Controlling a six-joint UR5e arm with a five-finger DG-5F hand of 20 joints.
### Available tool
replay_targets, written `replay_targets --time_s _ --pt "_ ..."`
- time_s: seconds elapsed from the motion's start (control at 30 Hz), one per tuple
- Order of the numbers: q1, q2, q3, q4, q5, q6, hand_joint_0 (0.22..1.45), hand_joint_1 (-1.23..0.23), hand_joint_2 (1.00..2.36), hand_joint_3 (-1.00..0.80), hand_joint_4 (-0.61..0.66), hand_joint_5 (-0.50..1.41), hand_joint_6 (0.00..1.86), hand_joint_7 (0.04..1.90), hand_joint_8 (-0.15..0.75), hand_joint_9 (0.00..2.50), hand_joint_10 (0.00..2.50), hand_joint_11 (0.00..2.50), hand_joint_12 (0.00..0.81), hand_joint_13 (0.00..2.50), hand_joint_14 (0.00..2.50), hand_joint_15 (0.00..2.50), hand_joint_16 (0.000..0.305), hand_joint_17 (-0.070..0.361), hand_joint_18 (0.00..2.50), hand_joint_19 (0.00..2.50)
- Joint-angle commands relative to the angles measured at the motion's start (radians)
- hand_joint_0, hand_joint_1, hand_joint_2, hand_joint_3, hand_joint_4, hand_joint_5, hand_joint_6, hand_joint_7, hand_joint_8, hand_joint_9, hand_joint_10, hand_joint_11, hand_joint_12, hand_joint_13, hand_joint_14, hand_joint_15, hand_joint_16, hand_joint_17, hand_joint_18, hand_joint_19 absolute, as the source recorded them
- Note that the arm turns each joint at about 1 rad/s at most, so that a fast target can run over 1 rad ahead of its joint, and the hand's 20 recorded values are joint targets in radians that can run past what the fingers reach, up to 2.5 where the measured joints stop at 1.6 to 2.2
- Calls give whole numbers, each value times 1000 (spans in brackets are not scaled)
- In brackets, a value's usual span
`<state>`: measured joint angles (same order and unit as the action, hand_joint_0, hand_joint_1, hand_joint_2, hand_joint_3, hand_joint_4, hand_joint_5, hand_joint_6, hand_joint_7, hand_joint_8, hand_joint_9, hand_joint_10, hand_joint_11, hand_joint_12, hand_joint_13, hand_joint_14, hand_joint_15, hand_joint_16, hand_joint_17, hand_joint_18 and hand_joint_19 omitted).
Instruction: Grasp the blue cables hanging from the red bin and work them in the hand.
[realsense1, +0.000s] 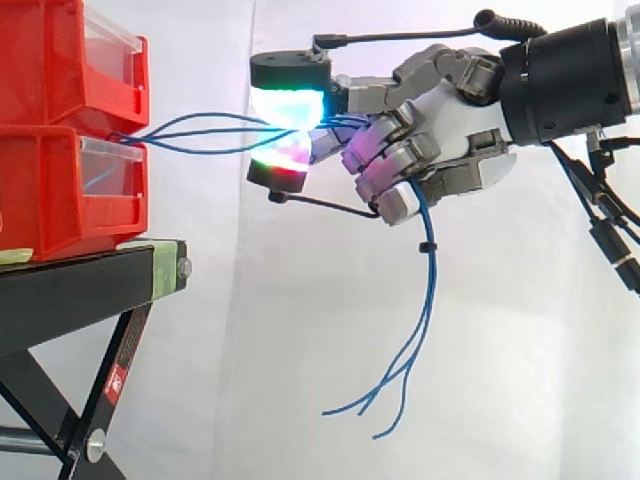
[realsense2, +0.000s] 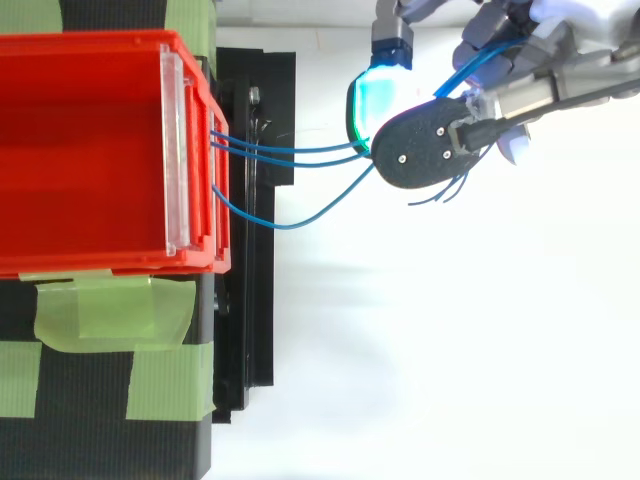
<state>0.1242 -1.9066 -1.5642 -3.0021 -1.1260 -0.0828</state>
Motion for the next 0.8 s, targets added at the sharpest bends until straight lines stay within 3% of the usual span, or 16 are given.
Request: replay_targets --time_s 0.0,0.27,0.5,0.57,0.77 --pt "0 0 0 0 0 0 954 -739 1019 -487 167 -135 962 1054 649 1839 2500 2500 730 2101 2500 2003 210 158 2500 590" --pt "0 0 0 0 0 5 1007 -689 1021 -468 157 -130 1012 1013 649 1839 2500 2500 730 2101 2500 2003 210 158 2500 590" --pt "3 0 1 2 -2 29 967 -692 1026 -177 166 -125 1018 1026 649 1839 2500 2500 730 2101 2500 2003 210 158 2500 590" --pt "5 1 1 2 -2 55 965 -695 1024 -178 172 -126 1017 1024 649 1839 2500 2500 730 2101 2500 2003 210 158 2500 590" --pt "5 1 0 3 -2 58 971 -690 1024 -240 164 -124 1000 1028 649 1839 2500 2500 730 2101 2500 2003 210 158 2500 590"
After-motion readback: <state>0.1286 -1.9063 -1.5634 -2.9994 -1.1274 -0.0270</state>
